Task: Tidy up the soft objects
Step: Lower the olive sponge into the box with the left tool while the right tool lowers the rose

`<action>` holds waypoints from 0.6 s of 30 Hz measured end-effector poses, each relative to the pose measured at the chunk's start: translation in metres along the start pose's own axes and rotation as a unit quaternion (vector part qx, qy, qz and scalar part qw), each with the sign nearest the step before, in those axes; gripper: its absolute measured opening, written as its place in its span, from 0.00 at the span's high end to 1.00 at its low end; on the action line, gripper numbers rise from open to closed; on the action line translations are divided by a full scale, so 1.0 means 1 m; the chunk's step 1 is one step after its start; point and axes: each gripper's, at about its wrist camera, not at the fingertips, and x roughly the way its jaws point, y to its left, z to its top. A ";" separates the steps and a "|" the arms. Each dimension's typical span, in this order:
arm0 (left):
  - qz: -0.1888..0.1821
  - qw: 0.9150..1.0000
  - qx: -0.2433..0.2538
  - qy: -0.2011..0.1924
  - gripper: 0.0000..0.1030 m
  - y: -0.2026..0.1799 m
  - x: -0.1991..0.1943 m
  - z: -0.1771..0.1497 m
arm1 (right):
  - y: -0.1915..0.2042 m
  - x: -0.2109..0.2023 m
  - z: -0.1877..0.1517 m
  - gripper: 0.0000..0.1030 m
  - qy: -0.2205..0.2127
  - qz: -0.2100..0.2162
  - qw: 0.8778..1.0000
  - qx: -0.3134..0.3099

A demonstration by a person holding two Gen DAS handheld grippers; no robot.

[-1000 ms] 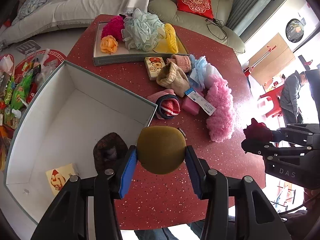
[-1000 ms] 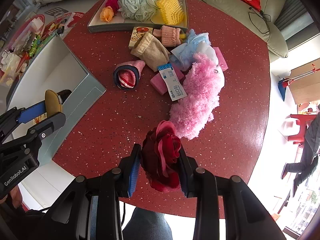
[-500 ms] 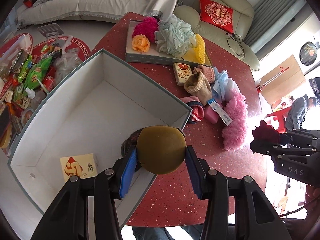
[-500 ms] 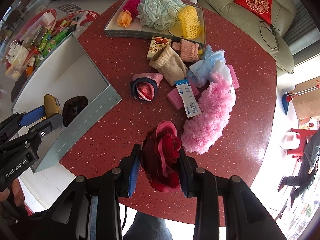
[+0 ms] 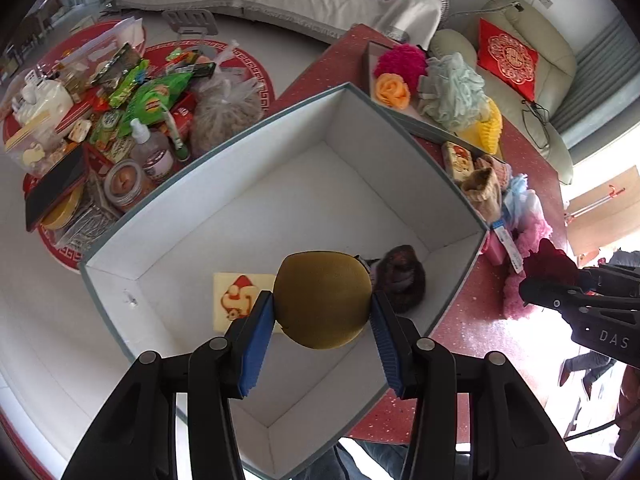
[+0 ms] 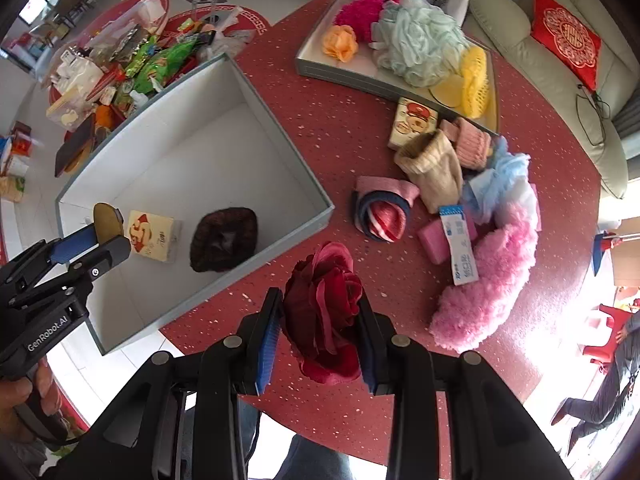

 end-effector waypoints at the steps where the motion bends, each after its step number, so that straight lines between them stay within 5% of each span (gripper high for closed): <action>1: 0.008 1.000 -0.004 0.000 0.52 0.005 0.000 0.000 | 0.006 0.001 0.004 0.63 0.000 0.005 1.000 -0.006; 18: 0.047 0.997 -0.054 0.014 0.52 0.045 0.009 -0.002 | 0.099 0.017 0.067 0.63 0.000 0.049 0.994 -0.093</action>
